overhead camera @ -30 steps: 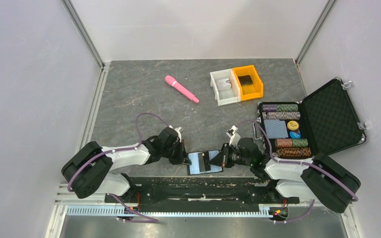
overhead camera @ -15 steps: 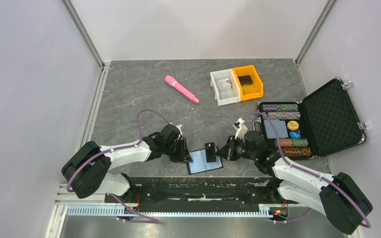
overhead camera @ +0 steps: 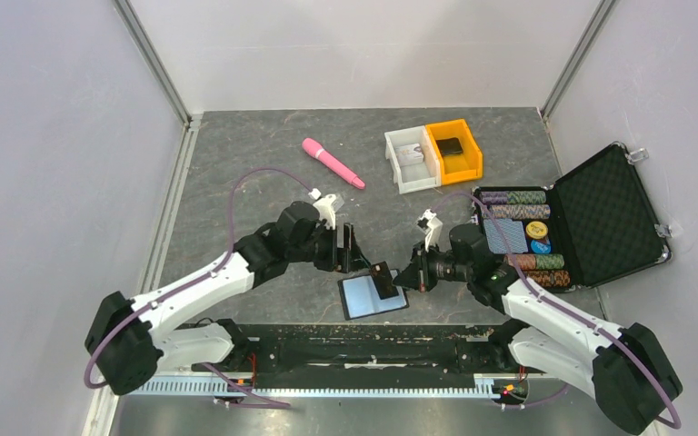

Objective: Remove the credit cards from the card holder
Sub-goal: Remove the credit card from the card holder.

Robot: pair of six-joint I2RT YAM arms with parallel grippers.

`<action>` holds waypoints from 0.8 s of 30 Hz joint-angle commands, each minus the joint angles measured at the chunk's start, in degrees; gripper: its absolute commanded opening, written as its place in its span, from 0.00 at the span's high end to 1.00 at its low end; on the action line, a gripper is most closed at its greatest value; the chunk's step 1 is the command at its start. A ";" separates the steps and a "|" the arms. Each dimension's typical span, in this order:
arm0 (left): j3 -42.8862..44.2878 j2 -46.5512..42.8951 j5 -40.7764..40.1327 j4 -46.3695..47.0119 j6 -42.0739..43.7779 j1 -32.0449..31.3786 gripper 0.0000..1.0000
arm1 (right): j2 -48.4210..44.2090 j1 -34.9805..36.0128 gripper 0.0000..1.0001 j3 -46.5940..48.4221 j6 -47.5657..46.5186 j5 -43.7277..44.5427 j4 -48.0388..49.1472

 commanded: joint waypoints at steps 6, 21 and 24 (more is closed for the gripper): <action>2.57 -5.56 4.46 -2.69 13.60 -0.01 0.22 | -0.59 -0.23 1.00 -2.21 2.67 -18.80 12.31; 6.32 0.55 23.54 -3.00 13.87 -0.01 0.32 | -6.17 -0.18 1.00 -9.03 10.83 -25.54 23.49; 7.47 1.58 25.61 -6.02 15.60 -0.01 0.32 | -6.73 -0.23 1.00 -10.08 13.59 -25.95 26.79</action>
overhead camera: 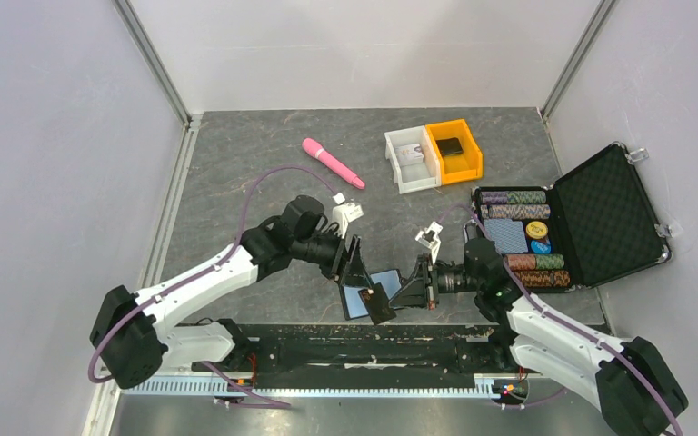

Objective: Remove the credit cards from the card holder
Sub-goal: Remove the credit card from the card holder.

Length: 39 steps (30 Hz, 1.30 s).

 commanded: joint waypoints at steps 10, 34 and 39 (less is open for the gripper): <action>5.36 4.45 10.97 -6.04 3.34 -0.10 0.55 | 1.72 0.06 1.00 -2.40 6.96 -2.53 12.89; -0.86 1.96 5.17 2.07 -6.65 0.85 0.98 | 6.87 -1.37 0.82 3.04 3.75 0.55 10.41; -4.19 -0.70 -3.71 8.15 -15.65 1.56 0.98 | -1.75 -3.02 0.51 1.81 -2.42 13.40 0.83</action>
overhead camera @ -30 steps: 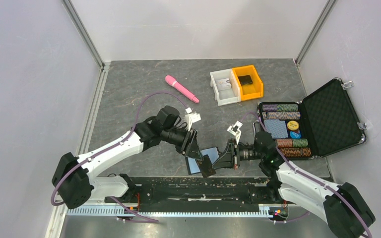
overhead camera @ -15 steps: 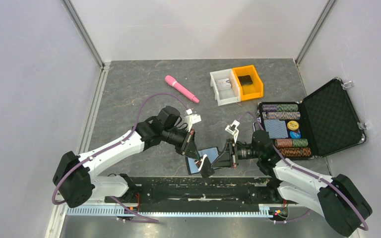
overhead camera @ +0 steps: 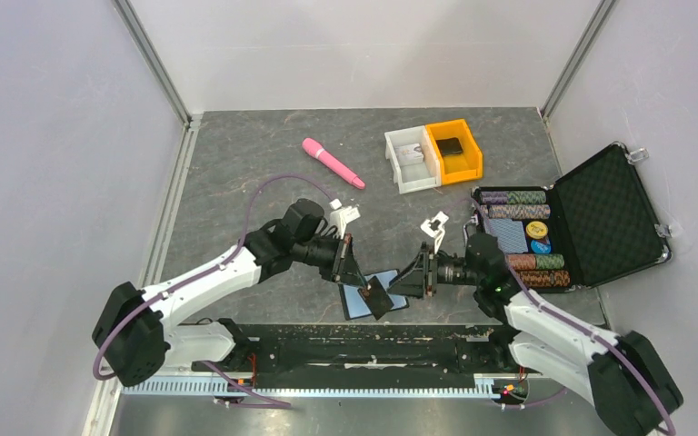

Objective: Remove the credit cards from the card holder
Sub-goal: Remove the credit card from the card holder.

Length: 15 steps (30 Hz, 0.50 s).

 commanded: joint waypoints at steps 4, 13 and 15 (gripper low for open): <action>-5.37 -5.04 -15.95 14.78 -18.38 0.79 0.98 | -17.62 -0.81 0.32 -2.45 -2.61 22.58 -8.13; -14.33 -18.68 -38.15 34.24 -33.36 0.70 0.98 | -21.32 -0.81 0.19 -8.67 19.72 32.73 13.14; -15.92 -20.33 -39.85 37.94 -34.07 0.70 0.98 | -19.31 -0.76 0.27 -8.26 21.29 32.57 16.99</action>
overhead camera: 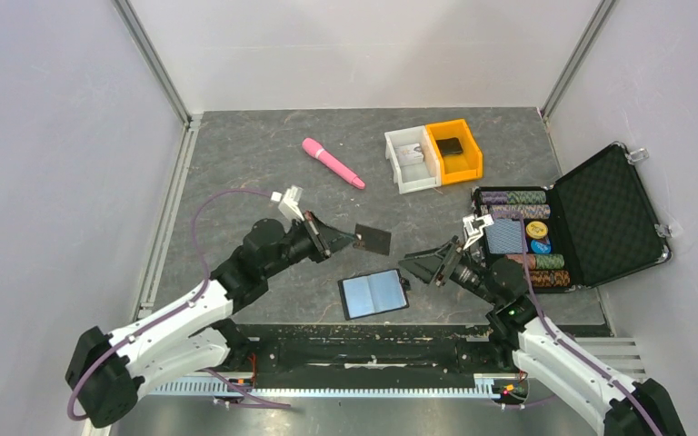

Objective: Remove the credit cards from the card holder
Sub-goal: Remove the credit card from the card holder.

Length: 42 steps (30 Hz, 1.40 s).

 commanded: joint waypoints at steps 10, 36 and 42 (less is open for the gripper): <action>-7.99 -7.30 -14.24 24.30 -8.06 0.13 0.98 | 14.48 0.28 0.45 5.86 13.27 1.69 27.07; -11.58 -11.19 -14.96 24.34 -9.82 0.14 0.98 | 31.63 5.69 0.70 14.23 18.36 5.44 35.66; -11.14 -12.19 -15.19 22.97 -9.74 0.13 0.98 | 32.89 5.74 0.75 15.45 17.56 5.03 34.33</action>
